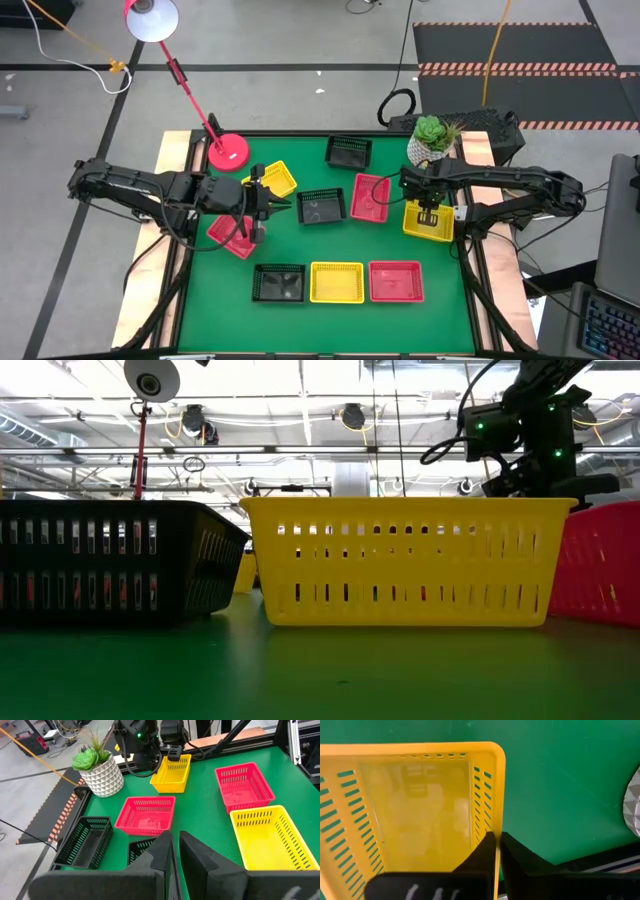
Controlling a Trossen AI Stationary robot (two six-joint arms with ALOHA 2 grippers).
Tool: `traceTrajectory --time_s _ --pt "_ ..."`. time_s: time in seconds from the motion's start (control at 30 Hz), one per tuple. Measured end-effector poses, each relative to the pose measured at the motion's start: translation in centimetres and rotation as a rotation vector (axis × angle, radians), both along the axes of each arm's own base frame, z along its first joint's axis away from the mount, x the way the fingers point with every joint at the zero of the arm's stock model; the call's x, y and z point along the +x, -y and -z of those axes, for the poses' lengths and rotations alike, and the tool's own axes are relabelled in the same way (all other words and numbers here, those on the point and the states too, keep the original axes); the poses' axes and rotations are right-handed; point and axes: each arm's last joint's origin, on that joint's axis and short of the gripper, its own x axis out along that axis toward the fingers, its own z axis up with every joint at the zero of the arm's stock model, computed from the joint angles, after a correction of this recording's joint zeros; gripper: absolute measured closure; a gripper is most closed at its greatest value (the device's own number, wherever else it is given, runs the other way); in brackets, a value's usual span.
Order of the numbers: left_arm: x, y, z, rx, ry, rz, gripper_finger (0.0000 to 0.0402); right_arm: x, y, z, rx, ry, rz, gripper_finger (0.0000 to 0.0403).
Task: Stack baskets by color
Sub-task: Stack the right yellow bin on top of the bottom yellow bin
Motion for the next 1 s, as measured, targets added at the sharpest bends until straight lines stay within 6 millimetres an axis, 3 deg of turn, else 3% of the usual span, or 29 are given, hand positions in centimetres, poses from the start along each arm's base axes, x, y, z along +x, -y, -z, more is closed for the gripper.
traceTrajectory --time_s 0.13,0.6,1.0 --pt "0.0 0.0 0.0 -0.002 0.0 -0.001 0.036 0.2 0.0 -0.3 0.018 0.023 0.017 0.0399" --pt "0.0 0.0 0.0 0.005 0.0 0.002 0.036 2.0 0.7 -4.0 -0.03 0.157 0.073 0.04" --pt "0.0 0.0 0.0 -0.013 0.002 -0.006 0.036 1.1 0.3 -1.0 -0.017 0.109 0.072 0.0401"
